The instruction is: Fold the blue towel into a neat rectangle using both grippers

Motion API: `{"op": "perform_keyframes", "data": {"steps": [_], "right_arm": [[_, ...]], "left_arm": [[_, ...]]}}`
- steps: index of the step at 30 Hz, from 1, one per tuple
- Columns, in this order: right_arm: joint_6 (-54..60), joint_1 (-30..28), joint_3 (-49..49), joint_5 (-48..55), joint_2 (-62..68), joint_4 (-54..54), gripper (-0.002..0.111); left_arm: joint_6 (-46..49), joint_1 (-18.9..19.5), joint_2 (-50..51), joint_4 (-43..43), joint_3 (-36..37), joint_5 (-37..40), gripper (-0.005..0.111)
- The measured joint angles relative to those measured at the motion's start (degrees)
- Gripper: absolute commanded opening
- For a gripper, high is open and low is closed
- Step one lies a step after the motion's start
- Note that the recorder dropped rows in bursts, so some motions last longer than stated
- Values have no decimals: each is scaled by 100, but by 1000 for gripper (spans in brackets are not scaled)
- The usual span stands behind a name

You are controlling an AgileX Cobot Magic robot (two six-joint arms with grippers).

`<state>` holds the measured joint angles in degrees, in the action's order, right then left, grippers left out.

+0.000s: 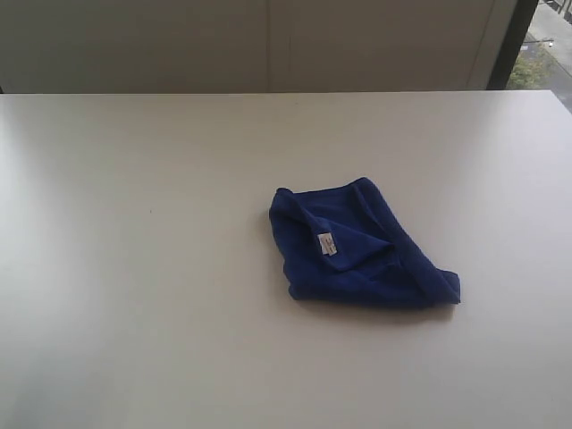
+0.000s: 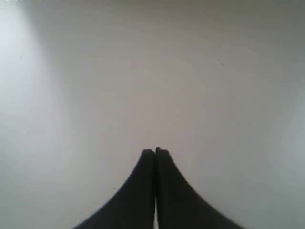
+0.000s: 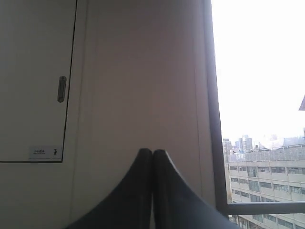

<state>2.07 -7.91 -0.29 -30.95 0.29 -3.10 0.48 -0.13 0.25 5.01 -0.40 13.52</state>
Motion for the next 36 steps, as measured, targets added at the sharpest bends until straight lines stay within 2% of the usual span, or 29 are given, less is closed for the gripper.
{"op": "perform_keyframes", "data": {"steps": [6, 9, 13, 22, 36], "right_arm": [[147, 0, 0, 225, 0, -490, 0], [323, 0, -263, 1142, 0, -892, 0], [471, 0, -1119, 2391, 470, -1019, 0], [511, 0, -3059, 4682, 2863, -1027, 0], [752, 0, -4768, 6047, 6593, -1139, 0]], "left_arm": [[0, 0, 0, 0, 0, 0, 0], [0, 0, 0, 0, 0, 0, 0], [0, 0, 0, 0, 0, 0, 0], [0, 0, 0, 0, 0, 0, 0], [0, 0, 0, 0, 0, 0, 0]]}}
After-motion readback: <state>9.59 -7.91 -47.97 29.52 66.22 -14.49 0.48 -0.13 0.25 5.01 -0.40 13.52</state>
